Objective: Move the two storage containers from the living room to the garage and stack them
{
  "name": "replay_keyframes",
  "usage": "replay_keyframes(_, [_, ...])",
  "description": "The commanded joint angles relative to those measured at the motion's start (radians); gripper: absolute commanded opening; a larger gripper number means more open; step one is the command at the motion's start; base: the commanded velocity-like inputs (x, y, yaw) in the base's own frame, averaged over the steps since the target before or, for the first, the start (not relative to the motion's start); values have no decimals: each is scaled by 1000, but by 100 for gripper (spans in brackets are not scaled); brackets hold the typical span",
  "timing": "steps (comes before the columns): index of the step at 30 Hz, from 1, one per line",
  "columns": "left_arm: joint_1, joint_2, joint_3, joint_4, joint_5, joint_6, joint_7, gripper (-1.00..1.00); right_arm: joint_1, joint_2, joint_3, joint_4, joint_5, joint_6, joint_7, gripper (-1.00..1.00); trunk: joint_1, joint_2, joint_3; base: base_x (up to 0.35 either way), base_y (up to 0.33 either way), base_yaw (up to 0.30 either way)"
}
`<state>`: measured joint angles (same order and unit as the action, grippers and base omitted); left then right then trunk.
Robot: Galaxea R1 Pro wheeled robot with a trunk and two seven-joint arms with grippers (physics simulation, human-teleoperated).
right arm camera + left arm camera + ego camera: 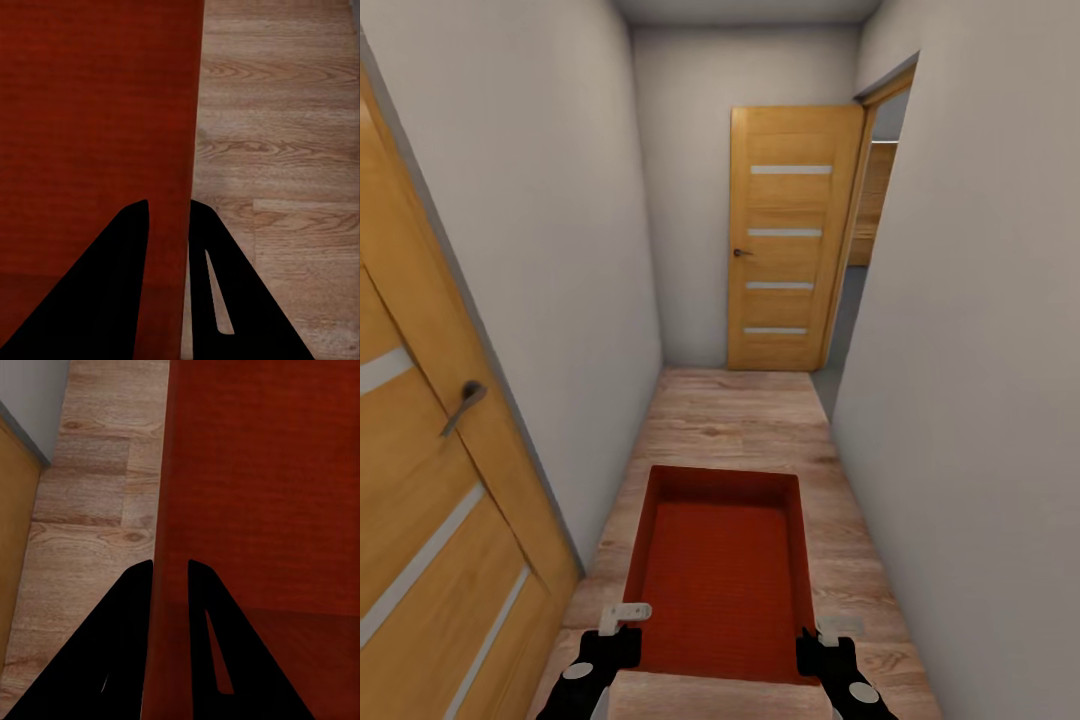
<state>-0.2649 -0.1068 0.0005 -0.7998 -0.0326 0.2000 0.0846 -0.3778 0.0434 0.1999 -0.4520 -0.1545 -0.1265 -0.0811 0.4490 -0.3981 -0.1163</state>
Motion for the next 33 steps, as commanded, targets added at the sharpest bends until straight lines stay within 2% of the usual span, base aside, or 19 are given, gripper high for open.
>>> replay_keyframes(1, [0, -57, -30, 1, 10, 19, -9, -100, -1, -1, 9, -2, -5, -5, -16, -100, 1, -2, -2, 328, 0, 0])
replay_keyframes(33, [0, -57, -30, 1, 11, 19, -9, -100, -1, 0, 9, -1, -5, -5, -16, -100, 1, -2, -2, 328, 0, -6])
